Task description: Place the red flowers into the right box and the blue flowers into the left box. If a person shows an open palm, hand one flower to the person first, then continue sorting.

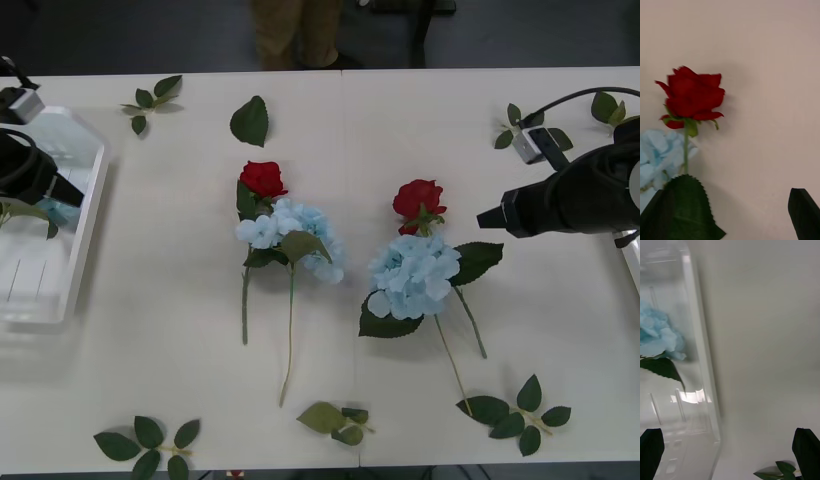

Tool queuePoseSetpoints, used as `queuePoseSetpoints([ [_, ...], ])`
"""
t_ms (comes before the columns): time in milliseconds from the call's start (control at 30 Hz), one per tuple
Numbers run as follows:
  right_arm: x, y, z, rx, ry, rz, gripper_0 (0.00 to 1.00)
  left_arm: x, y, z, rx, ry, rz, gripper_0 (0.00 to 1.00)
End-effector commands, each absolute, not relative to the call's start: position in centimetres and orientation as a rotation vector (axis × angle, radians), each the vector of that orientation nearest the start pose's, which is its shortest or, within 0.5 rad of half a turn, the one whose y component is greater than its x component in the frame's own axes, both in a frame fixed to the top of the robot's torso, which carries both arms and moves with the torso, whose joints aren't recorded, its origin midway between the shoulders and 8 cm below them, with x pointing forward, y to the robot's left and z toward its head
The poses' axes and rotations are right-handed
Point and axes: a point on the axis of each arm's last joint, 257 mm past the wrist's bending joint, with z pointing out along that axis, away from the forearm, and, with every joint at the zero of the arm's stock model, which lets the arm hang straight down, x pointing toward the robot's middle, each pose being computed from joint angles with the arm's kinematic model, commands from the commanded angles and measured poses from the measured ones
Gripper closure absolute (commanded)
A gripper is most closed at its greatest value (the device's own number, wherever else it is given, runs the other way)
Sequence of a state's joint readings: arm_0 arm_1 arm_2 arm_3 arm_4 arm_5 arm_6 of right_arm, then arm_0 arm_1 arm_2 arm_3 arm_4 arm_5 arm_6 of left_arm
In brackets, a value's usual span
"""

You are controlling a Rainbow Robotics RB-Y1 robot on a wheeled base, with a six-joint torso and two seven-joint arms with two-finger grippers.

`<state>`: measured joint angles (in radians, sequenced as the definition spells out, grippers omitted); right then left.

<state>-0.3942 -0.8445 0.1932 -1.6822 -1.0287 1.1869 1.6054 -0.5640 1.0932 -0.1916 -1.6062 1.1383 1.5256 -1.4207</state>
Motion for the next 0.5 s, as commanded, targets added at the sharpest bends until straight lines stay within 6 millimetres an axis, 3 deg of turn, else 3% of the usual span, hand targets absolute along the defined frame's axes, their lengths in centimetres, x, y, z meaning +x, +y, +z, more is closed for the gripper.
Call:
queuePoseSetpoints([
  [33,51.5,-27.9,-23.6,-0.48,2.421,0.289,0.12,47.9,30.7,-18.2,0.327,2.73,-0.077,0.0],
  [267,52.5,-24.9,-26.0,-0.405,2.398,0.396,0.12,48.5,22.7,-21.2,0.338,2.743,-0.127,0.0],
  [500,53.3,-22.9,-27.9,-0.418,2.384,0.348,0.12,49.1,17.3,-23.4,0.301,2.721,-0.054,0.0],
])
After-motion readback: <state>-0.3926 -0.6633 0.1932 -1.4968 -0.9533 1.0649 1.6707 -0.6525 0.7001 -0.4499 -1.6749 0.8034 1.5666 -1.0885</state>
